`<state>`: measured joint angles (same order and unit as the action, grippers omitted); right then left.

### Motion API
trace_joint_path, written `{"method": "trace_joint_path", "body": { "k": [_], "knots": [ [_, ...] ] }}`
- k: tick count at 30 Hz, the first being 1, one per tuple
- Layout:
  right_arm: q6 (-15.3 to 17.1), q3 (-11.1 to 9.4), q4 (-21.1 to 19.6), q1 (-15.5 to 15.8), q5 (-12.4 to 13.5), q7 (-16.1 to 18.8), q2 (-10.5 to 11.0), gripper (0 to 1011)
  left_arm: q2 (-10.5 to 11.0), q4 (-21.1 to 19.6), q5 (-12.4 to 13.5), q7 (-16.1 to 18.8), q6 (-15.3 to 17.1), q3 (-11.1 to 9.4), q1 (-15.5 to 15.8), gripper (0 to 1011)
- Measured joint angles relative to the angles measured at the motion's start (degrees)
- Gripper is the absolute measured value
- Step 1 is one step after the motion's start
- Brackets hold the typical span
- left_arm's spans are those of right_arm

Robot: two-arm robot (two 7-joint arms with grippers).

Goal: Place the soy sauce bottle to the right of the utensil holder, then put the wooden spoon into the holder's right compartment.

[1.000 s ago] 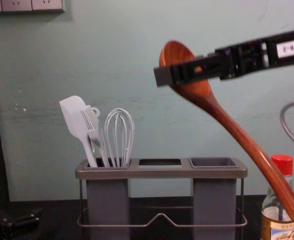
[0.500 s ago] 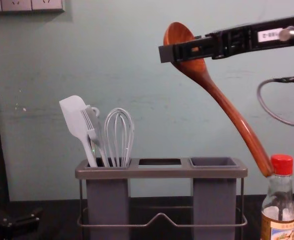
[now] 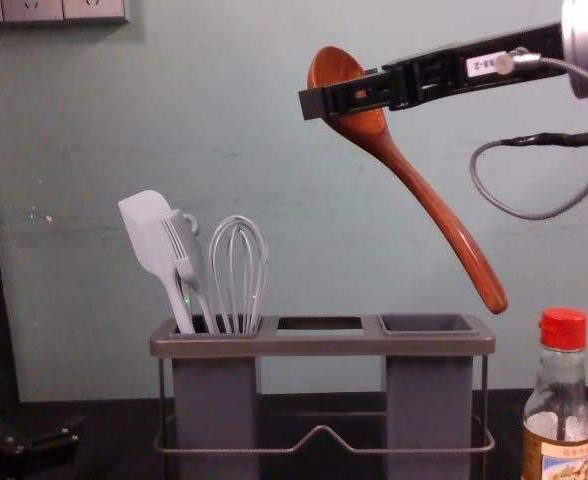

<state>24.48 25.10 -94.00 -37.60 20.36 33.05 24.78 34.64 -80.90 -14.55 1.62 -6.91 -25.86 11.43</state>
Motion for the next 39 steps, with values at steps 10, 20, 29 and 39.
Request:
{"method": "trace_joint_path", "body": {
  "k": [10, 20, 29, 39],
  "knots": [
    [-1.11, 3.82, 10.01, -6.85, -0.76, 0.19, -2.73, 839, 0.0, 0.0, 0.0, 0.0, 0.0, 0.0, 0.0, 1012],
    [-2.92, 5.78, 16.04, -9.36, -0.22, 0.28, -4.06, 839, 0.0, 0.0, 0.0, 0.0, 0.0, 0.0, 0.0, 1011],
    [-5.05, 7.1, 19.18, -10.54, 0.77, 0.4, -5.11, 840, 0.0, 0.0, 0.0, 0.0, 0.0, 0.0, 0.0, 1011],
    [-6.46, 8.43, 20.67, -11.29, 1.62, 0.39, -5.56, 840, 0.0, 0.0, 0.0, 0.0, 0.0, 0.0, 0.0, 1011]
  ]
}}
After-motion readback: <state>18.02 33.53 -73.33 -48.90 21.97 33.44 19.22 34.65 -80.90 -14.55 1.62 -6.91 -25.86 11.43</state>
